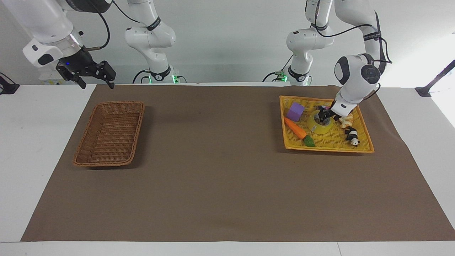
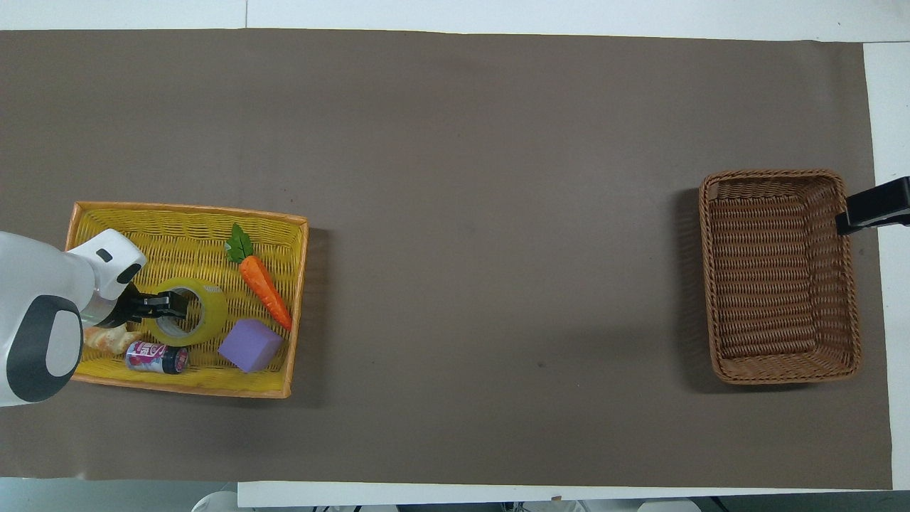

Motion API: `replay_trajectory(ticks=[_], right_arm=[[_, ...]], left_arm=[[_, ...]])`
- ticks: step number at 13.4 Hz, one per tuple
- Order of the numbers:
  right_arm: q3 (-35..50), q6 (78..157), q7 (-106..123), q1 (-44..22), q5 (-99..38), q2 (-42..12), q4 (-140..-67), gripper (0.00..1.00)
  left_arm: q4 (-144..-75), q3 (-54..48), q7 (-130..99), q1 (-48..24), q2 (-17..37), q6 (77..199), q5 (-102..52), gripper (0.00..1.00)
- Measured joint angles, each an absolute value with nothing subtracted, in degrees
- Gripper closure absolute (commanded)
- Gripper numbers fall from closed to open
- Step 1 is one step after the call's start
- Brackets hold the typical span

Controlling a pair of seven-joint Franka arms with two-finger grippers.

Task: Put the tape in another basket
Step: 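Close the left gripper on the rim of the yellow tape roll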

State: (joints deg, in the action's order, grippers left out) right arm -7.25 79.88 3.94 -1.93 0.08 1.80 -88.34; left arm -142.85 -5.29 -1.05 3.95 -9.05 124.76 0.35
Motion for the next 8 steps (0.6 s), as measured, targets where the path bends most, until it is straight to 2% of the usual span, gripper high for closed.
replay_trajectory(ticks=[2, 5, 6, 7, 8], right_arm=[[-7.3, 79.9, 3.9, -1.9, 0.1, 1.8, -88.3, 0.00], [-7.3, 79.9, 3.9, -1.9, 0.1, 1.8, -88.3, 0.00], [-7.3, 79.9, 3.9, -1.9, 0.1, 1.8, -88.3, 0.00], [-7.3, 79.9, 3.9, -1.9, 0.1, 1.8, -88.3, 0.00], [-7.3, 79.9, 3.9, -1.9, 0.1, 1.8, -88.3, 0.00]], left_arm=[[-143.7, -5.3, -1.1, 3.9, -9.0, 124.8, 0.3, 0.40], [-145.6, -5.3, -1.2, 4.0, -9.0, 125.5, 0.3, 0.43], [-146.5, -5.3, -1.3, 4.0, -9.0, 126.9, 0.3, 0.56], [-146.9, -5.3, -1.4, 4.0, -9.0, 127.7, 0.3, 0.79], [-147.0, -5.3, -1.5, 3.9, -9.0, 128.2, 0.2, 0.94]])
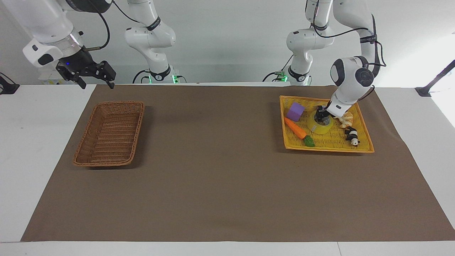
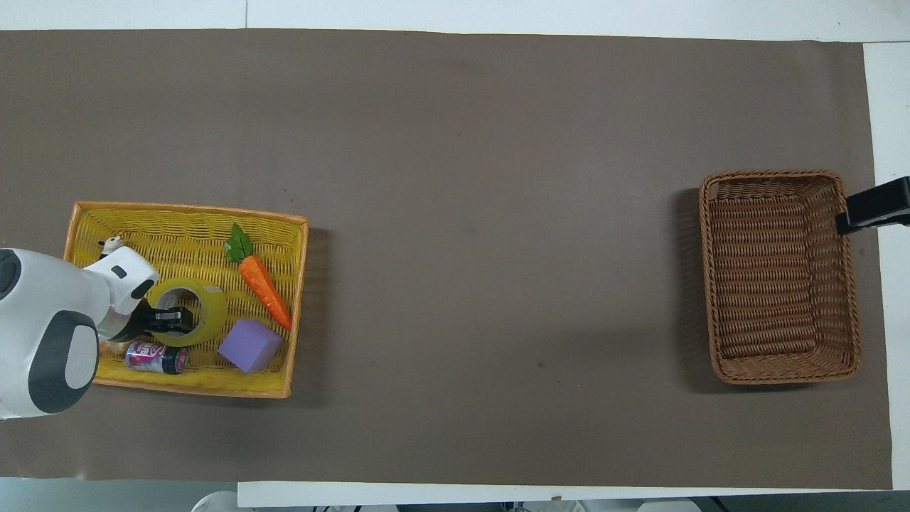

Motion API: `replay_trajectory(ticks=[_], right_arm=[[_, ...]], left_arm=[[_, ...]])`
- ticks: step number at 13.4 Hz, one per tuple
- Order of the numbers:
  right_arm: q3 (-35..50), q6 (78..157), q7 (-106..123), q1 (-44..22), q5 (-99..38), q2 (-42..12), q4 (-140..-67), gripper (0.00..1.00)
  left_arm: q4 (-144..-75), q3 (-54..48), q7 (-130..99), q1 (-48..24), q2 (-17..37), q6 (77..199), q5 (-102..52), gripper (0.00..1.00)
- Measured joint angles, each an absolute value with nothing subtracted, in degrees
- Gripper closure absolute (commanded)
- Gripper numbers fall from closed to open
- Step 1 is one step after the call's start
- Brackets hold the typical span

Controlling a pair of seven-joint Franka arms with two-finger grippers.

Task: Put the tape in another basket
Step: 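Close the left gripper on the rim of the yellow tape roll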

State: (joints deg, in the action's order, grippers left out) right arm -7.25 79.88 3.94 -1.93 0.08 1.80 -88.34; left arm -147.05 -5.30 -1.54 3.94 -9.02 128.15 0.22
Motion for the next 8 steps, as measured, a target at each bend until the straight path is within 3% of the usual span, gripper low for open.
replay_trajectory(ticks=[1, 8], right_arm=[[-7.2, 79.9, 3.9, -1.9, 0.1, 1.8, -88.3, 0.00], [-7.2, 79.9, 3.9, -1.9, 0.1, 1.8, -88.3, 0.00]], left_arm=[[-147.0, -5.3, -1.9, 4.0, -9.0, 128.6, 0.2, 1.00], [-143.0, -5.3, -2.1, 4.0, -8.7, 127.2, 0.2, 1.00]])
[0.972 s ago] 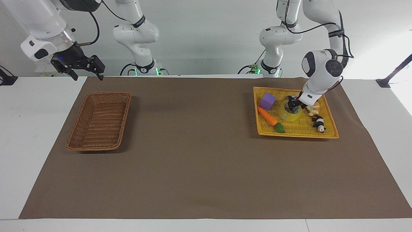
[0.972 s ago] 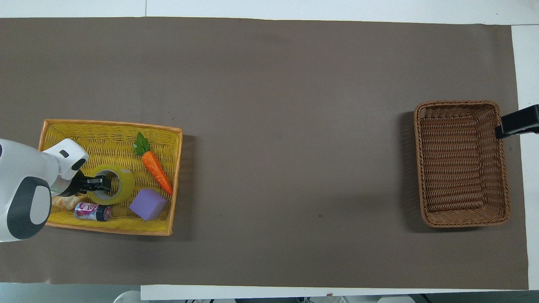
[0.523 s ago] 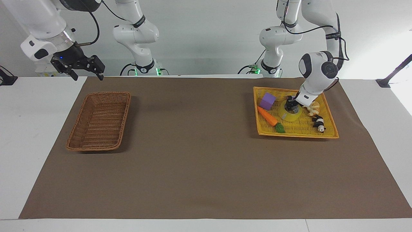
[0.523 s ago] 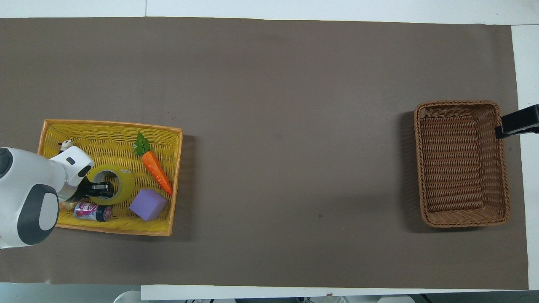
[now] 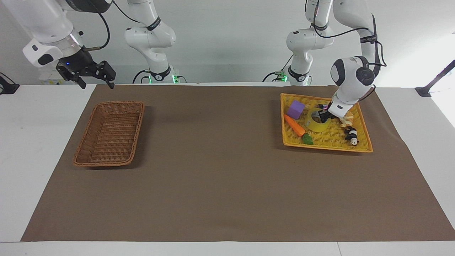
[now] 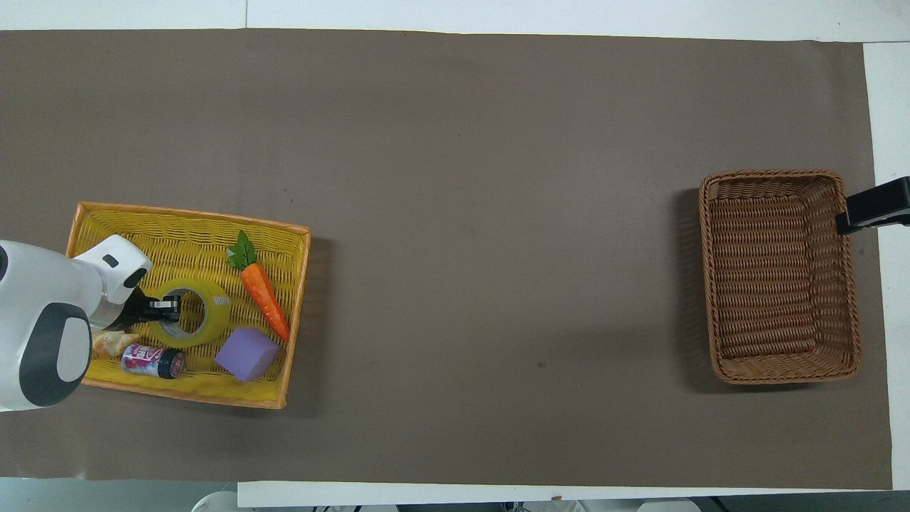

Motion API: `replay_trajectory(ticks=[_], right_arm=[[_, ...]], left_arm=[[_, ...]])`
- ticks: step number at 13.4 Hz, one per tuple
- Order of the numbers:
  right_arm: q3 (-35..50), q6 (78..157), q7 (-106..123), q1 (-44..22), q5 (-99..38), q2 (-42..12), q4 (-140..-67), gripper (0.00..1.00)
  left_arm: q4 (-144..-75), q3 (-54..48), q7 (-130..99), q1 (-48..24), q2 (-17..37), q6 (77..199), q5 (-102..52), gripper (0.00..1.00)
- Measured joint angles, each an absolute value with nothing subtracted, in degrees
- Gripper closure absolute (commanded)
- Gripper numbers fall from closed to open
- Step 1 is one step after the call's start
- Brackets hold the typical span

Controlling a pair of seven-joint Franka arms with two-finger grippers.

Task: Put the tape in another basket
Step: 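Close the left gripper on the rim of the yellow tape roll, then lift the tape roll with the left gripper toward the table center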

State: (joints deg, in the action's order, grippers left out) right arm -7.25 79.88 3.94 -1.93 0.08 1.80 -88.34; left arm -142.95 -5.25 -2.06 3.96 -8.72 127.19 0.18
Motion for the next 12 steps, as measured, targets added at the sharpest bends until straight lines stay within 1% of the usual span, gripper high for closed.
replay_trajectory(ticks=[3, 5, 7, 10, 12], right_arm=[[-7.3, 79.9, 3.9, -1.9, 0.1, 1.8, -88.3, 0.00], [-7.3, 79.9, 3.9, -1.9, 0.1, 1.8, -88.3, 0.00], [-7.2, 79.9, 3.9, -1.9, 0.1, 1.8, -88.3, 0.00], [-7.3, 79.9, 3.9, -1.9, 0.1, 1.8, -88.3, 0.00], [-7.3, 79.9, 3.9, -1.9, 0.1, 1.8, -88.3, 0.00]], left_arm=[[-132.9, -5.3, -2.5, 3.9, -8.6, 118.6, -0.3, 1.00], [-125.9, -5.4, -6.5, 1.7, -7.9, 113.9, -3.2, 1.00], [-121.3, -5.7, -14.7, -3.9, -6.5, 113.2, -5.8, 1.00], [-116.9, -6.2, -27.5, -14.5, -3.4, 116.0, -9.6, 1.00], [-114.4, -6.4, -32.5, -20.1, -1.9, 117.2, -10.8, 1.00]])
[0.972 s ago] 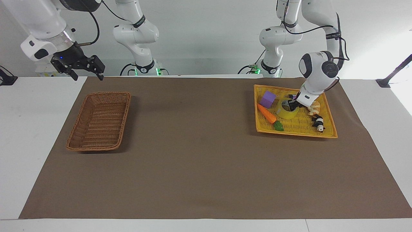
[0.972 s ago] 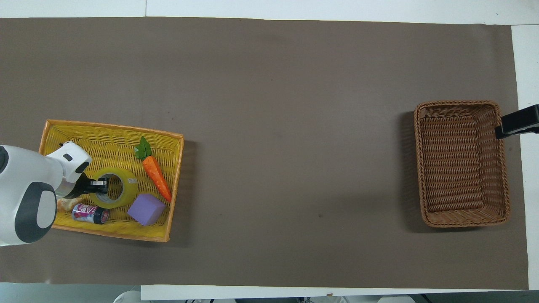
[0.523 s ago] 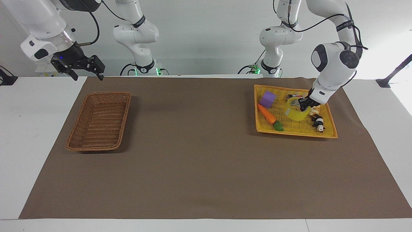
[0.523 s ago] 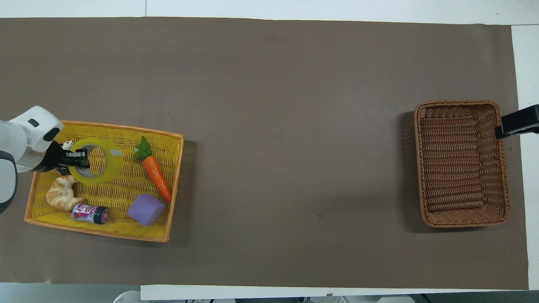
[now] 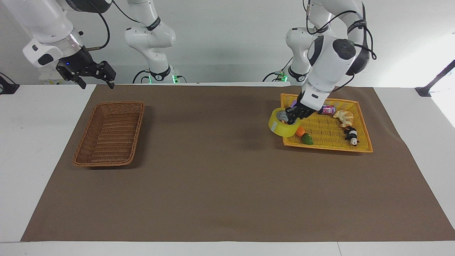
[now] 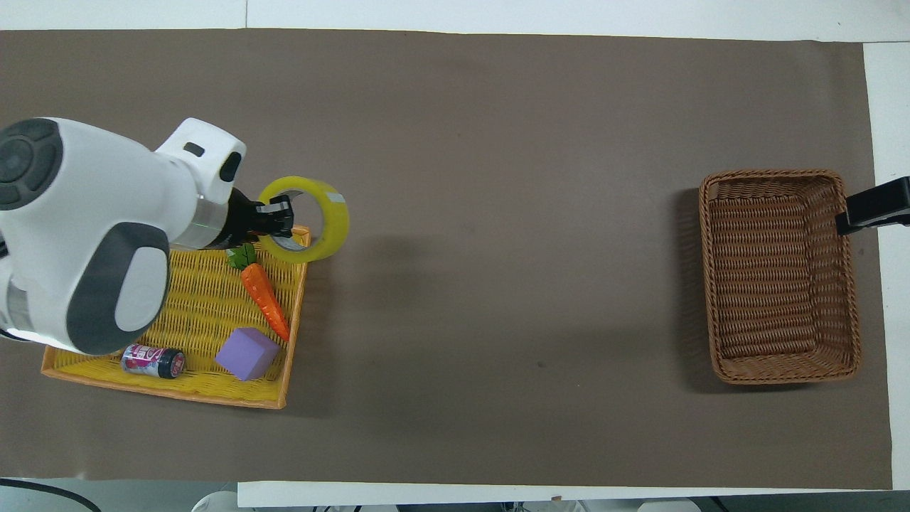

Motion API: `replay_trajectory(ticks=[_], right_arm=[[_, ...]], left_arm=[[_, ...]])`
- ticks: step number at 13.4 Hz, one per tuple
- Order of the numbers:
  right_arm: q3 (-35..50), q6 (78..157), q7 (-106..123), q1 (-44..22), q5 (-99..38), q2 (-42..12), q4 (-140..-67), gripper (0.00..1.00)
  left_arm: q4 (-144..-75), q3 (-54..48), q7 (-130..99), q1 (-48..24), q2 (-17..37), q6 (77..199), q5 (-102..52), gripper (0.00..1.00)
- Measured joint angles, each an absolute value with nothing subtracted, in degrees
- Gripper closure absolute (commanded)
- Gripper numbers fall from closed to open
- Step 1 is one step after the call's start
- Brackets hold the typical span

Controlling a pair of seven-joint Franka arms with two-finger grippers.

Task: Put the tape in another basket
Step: 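Lift the tape roll with the left gripper toward the table center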

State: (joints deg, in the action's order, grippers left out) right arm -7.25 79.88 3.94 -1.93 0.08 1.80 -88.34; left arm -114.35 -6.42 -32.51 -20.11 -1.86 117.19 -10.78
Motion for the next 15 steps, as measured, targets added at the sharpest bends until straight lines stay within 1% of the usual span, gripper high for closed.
replay_trajectory(ticks=[2, 5, 8, 10, 15], right_arm=[[-7.3, 79.9, 3.9, -1.9, 0.1, 1.8, -88.3, 0.00], [-7.3, 79.9, 3.9, -1.9, 0.1, 1.8, -88.3, 0.00], [-7.3, 79.9, 3.9, -1.9, 0.1, 1.8, -88.3, 0.00], [-7.3, 79.9, 3.9, -1.9, 0.1, 1.8, -88.3, 0.00], [-7.3, 79.9, 3.9, -1.9, 0.1, 1.8, -88.3, 0.00]], left_arm=[[-112.3, -6.5, -35.8, -24.7, -1.0, 118.6, -11.0, 1.00], [-110.3, -6.6, -36.9, -28.4, -0.4, 118.0, -13.4, 1.00], [-105.4, -6.2, -36.9, -28.4, 0.5, 111.9, -15.3, 1.00], [-103.1, -6.0, -36.9, -28.3, 1.0, 109.9, -15.4, 1.00], [-102.7, -5.8, -36.6, -28.2, 1.7, 109.8, -15.4, 1.00]])
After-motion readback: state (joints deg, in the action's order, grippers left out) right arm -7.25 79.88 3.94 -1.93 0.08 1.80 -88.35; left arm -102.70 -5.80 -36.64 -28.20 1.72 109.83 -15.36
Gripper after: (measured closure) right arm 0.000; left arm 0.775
